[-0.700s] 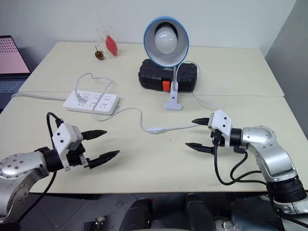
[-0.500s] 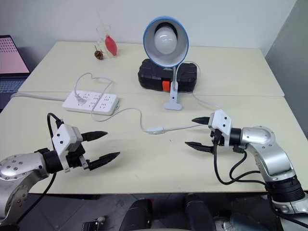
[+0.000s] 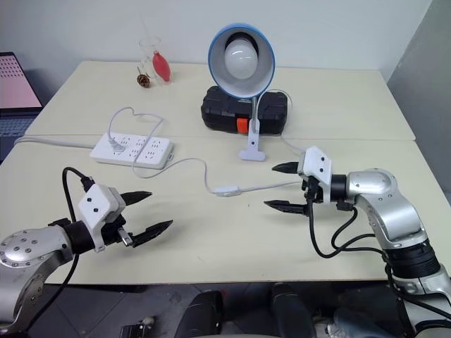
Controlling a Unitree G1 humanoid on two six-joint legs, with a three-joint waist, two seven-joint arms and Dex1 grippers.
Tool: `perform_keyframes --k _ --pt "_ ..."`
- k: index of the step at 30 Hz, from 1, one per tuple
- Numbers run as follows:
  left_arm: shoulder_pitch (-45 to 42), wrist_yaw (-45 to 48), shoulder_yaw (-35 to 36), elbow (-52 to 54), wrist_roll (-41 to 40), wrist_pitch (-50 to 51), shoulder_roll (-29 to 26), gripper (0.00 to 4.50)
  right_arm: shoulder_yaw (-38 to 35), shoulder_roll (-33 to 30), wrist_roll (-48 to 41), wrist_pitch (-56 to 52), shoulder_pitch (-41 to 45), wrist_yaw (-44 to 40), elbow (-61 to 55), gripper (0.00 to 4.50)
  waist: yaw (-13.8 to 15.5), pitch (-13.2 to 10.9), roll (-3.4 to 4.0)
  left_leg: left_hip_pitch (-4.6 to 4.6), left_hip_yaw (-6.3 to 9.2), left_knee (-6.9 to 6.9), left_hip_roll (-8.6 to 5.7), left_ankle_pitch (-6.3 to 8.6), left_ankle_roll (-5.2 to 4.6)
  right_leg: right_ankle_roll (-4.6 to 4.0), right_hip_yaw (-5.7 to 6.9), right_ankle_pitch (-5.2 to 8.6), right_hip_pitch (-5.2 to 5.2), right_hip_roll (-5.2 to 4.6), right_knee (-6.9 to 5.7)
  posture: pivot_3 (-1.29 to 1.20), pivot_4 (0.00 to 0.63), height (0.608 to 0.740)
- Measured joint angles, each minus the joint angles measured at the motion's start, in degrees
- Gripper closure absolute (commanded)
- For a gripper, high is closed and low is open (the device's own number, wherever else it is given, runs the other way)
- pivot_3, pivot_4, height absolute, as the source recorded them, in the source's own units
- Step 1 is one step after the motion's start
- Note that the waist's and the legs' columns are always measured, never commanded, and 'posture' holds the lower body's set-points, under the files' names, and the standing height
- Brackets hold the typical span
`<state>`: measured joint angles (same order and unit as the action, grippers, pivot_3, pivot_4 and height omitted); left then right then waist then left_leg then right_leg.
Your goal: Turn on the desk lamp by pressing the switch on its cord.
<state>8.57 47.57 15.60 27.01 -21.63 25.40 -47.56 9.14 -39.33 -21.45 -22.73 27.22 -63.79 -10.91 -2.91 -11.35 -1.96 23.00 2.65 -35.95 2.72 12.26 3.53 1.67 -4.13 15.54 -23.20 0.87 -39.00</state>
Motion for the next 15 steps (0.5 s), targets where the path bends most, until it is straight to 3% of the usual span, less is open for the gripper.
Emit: perform_keyframes --k 4,15 --pt "0.8 2.8 -0.4 -0.6 -0.2 -0.2 -0.4 0.00 3.4 1.1 2.3 -2.2 3.6 0.5 1.1 0.08 -0.2 0.0 0.01 -0.02 0.00 0.01 0.01 0.00 0.00 -0.11 0.01 0.06 -0.02 0.01 -0.02 0.00 0.150 0.740" --pt "-0.3 5.3 -0.6 -3.2 0.2 -2.3 -0.5 0.00 12.9 12.0 13.5 -1.0 12.7 6.4 12.9 0.08 -0.4 0.0 0.02 0.01 0.00 0.01 0.01 0.00 0.00 -0.06 0.02 0.02 -0.04 0.01 -0.02 0.00 0.150 0.740"
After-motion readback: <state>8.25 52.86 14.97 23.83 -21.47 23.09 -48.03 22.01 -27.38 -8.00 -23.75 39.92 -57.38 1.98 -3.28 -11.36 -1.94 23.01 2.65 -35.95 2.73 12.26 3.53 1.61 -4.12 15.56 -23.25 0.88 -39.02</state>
